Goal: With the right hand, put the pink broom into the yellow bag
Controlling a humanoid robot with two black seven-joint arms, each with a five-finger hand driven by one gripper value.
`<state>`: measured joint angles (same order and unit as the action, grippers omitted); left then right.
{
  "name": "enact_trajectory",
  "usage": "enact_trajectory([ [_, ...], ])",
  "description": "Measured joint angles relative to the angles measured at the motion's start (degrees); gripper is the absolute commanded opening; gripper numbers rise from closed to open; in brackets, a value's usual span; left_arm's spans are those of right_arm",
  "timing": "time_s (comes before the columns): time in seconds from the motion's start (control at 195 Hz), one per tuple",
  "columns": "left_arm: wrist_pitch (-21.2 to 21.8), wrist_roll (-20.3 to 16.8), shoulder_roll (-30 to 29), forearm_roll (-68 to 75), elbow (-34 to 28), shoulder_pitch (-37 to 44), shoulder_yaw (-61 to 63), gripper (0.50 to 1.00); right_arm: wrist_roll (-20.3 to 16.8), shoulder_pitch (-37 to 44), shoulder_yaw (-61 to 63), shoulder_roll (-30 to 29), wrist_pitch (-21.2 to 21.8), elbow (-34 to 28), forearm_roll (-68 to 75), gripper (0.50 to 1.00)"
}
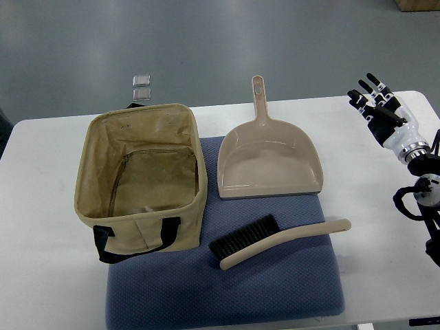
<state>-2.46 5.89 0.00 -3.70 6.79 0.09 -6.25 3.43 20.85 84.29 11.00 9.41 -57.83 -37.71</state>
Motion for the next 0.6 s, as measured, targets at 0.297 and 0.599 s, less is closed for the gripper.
enact_trajectory([
  [0.297,0.2,0.0,0.0,0.0,0.2,0.0,-0.3,1.0,0.0,0.0,0.2,0.2,0.0,-0.1,0.0,0.928],
  [0.599,0.2,0.0,0.0,0.0,0.0,0.0,0.1,1.0,0.0,0.0,-0.1,0.3,0.2,-0.1,0.0,0.928],
])
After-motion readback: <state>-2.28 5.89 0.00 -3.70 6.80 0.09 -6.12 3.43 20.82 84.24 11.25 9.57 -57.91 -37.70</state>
